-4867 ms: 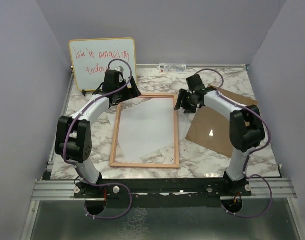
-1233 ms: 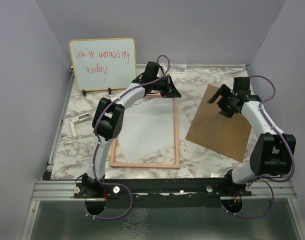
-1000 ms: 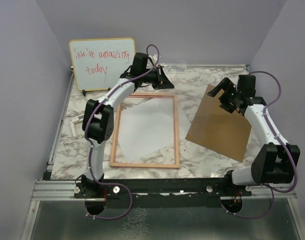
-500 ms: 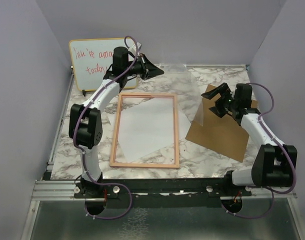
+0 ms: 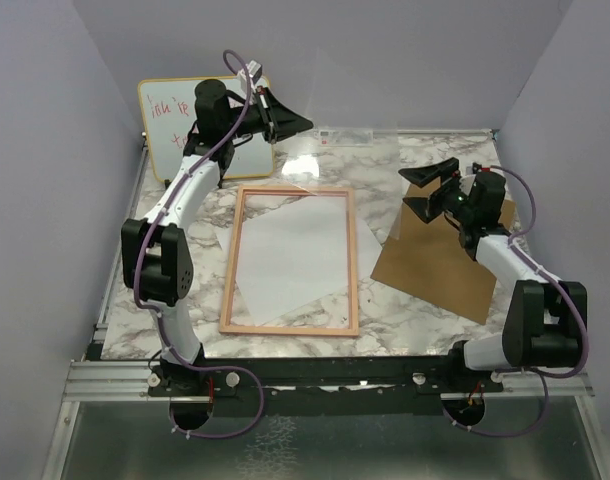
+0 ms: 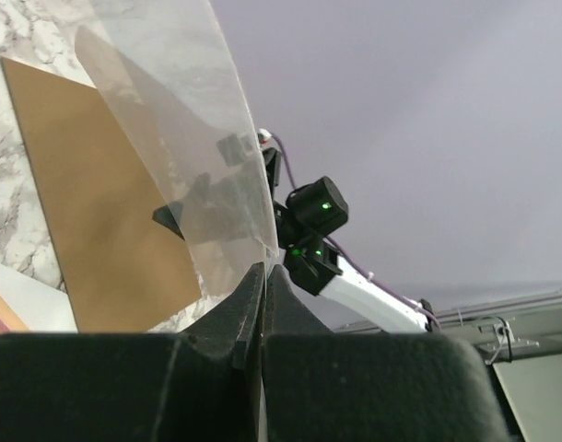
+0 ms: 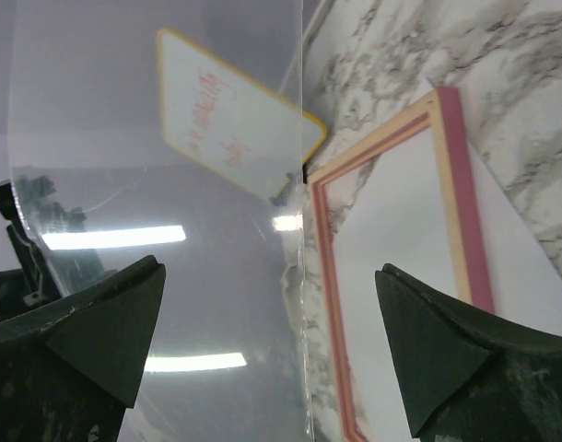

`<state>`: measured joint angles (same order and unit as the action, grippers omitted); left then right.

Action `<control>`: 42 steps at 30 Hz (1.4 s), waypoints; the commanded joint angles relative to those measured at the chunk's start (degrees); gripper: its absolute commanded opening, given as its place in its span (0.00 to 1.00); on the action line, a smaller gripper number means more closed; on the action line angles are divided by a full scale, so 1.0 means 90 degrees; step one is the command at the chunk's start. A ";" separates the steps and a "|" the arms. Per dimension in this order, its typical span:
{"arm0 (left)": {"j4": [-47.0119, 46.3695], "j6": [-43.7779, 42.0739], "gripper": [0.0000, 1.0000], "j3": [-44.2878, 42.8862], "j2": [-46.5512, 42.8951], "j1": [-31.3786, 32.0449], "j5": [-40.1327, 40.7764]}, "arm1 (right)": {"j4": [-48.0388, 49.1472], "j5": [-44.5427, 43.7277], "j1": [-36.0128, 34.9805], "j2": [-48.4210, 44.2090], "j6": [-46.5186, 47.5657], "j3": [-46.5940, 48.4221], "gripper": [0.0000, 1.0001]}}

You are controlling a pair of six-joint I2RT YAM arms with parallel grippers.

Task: Put the photo into the frame

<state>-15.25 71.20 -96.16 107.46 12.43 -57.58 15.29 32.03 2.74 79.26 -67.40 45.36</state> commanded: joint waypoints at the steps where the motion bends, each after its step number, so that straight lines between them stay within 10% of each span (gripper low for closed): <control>1: -0.0464 0.0175 0.00 -0.0476 -0.0448 -0.0085 -0.0573 | 0.2448 0.0978 0.0020 0.0327 -0.1475 -0.0344 1.00; 8: -0.0699 0.0278 0.00 -0.0651 -0.0681 -0.0138 -0.0669 | 0.3667 0.1376 0.0006 0.0468 -0.1996 0.0017 1.00; 15: -0.0810 0.0464 0.00 -0.0440 -0.0820 -0.0367 -0.0567 | 0.6355 0.1570 -0.0001 0.0726 -0.3519 -0.0114 0.79; 34: -0.0874 0.0508 0.00 0.0234 -0.1045 -0.0579 -0.0575 | 0.6112 0.2016 -0.0097 0.0470 -0.3001 0.0404 0.42; 42: -0.0874 0.0313 0.00 0.0728 -0.1167 -0.0721 -0.0498 | 0.5566 0.2207 -0.0100 0.0445 -0.2690 0.0407 0.04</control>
<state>-21.26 76.01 -92.47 99.83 6.98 -62.11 68.18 49.34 2.20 83.70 -94.11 48.77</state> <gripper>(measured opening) 0.003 0.120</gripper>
